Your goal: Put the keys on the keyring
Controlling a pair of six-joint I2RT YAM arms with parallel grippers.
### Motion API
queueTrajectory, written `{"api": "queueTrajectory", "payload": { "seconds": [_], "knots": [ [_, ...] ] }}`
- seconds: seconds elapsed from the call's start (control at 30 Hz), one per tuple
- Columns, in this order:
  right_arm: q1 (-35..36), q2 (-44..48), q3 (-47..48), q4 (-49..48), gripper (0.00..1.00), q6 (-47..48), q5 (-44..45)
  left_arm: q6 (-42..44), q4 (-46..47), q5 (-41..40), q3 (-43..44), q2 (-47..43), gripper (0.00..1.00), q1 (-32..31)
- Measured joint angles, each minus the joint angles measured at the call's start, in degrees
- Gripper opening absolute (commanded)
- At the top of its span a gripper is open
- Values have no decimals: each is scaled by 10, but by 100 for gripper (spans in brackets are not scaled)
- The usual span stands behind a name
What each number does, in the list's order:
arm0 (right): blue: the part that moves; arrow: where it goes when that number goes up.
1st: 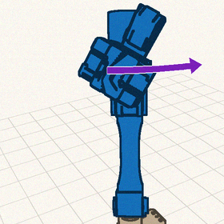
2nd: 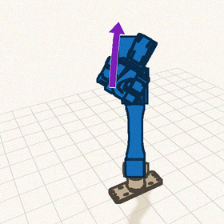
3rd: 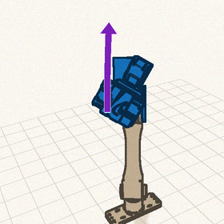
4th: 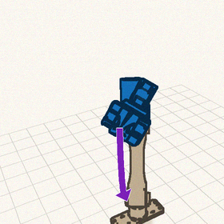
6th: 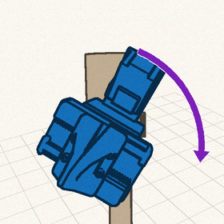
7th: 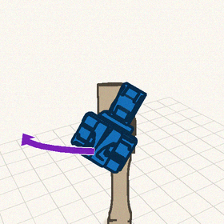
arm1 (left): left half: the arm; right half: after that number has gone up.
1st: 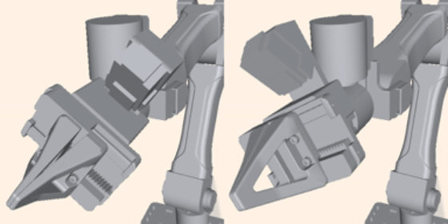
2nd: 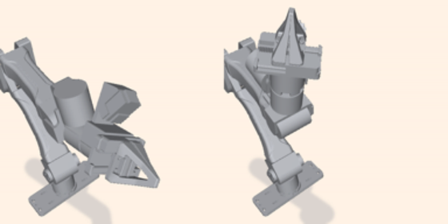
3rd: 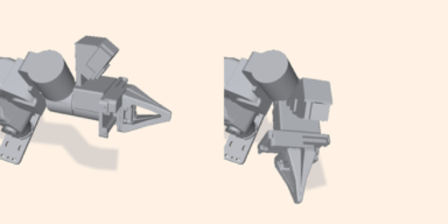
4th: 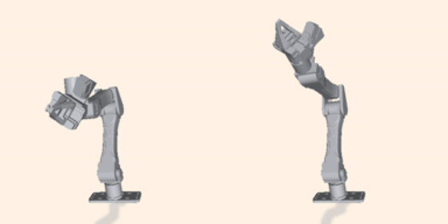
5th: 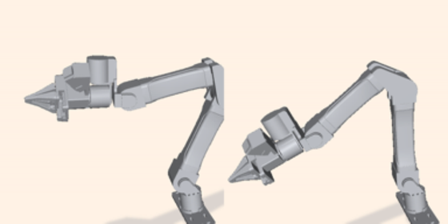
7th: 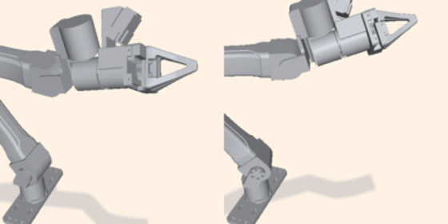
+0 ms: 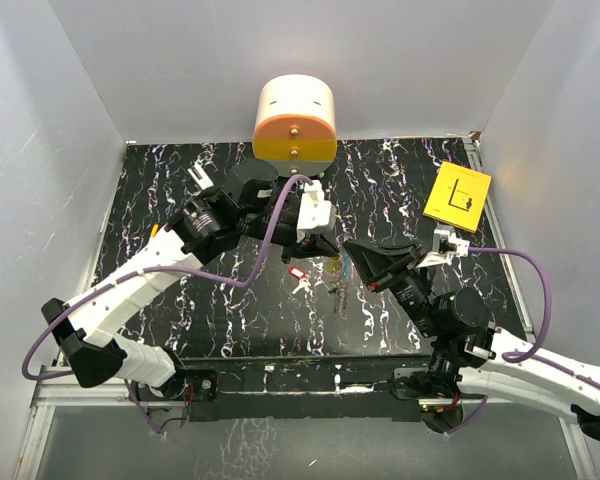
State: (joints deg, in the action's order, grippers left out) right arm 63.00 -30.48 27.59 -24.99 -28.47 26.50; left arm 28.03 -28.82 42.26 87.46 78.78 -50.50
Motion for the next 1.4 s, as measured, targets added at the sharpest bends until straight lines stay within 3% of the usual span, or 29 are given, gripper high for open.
{"api": "queueTrajectory", "payload": {
  "seconds": [0.5,0.8,1.23,1.3,1.4],
  "knots": [
    [0,61,-20,12,8,62,-150,-114,-34,182,18,33,0,5],
    [-1,106,-52,13,8,77,-208,-191,-22,209,10,33,0,1],
    [-2,139,-98,35,11,91,-203,-295,41,235,-28,47,0,22],
    [-2,149,-99,43,19,95,-193,-303,47,243,-28,56,0,29],
    [-2,178,-103,55,42,104,-165,-308,44,258,-27,67,0,43]
  ]
}}
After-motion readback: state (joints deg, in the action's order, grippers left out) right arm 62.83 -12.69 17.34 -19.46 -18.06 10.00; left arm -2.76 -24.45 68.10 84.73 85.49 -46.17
